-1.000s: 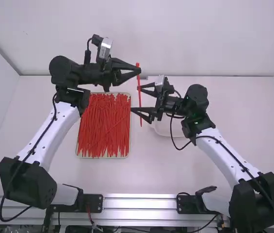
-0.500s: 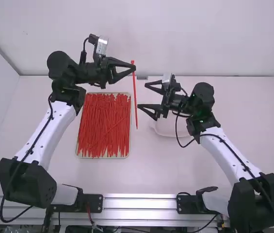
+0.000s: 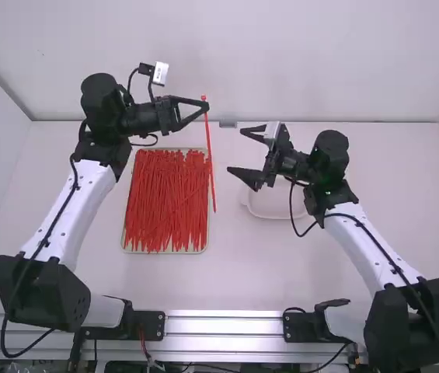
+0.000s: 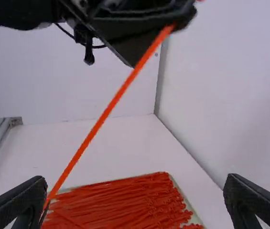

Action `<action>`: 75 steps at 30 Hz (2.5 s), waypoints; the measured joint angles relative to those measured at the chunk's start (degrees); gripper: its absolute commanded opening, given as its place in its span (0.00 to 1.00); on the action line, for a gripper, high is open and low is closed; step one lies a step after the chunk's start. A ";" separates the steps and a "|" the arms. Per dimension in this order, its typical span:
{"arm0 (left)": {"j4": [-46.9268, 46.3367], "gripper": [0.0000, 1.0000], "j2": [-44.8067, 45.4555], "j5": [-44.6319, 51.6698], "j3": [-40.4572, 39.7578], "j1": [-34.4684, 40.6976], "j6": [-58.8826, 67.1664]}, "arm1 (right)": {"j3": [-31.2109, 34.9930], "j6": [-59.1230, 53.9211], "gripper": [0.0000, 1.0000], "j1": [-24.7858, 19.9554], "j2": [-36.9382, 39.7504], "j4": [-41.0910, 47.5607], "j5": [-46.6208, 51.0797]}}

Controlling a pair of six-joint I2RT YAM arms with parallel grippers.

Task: Fasten the cable tie

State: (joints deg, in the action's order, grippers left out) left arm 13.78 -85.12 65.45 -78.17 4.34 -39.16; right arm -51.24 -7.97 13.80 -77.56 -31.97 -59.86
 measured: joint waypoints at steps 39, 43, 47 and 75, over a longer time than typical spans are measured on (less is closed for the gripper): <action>-9.99 0.02 -15.32 7.74 -5.84 0.44 -24.55 | 8.96 -72.46 0.98 0.37 0.00 -0.39 -18.88; -11.04 0.02 -15.32 6.62 -5.84 1.20 -24.72 | 10.03 -78.27 0.98 1.49 0.00 -0.52 -19.06; -13.46 0.02 -15.32 5.57 -5.84 1.25 -23.74 | 11.06 -82.90 0.98 1.55 0.00 -0.61 -19.28; 6.36 0.01 -15.32 1.57 7.48 2.34 -33.18 | 12.81 -88.43 0.72 3.06 0.00 -5.57 -22.99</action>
State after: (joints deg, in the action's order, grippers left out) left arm 20.14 -100.44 67.02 -70.70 6.68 -72.34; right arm -38.44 -96.40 16.86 -77.56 -37.54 -82.85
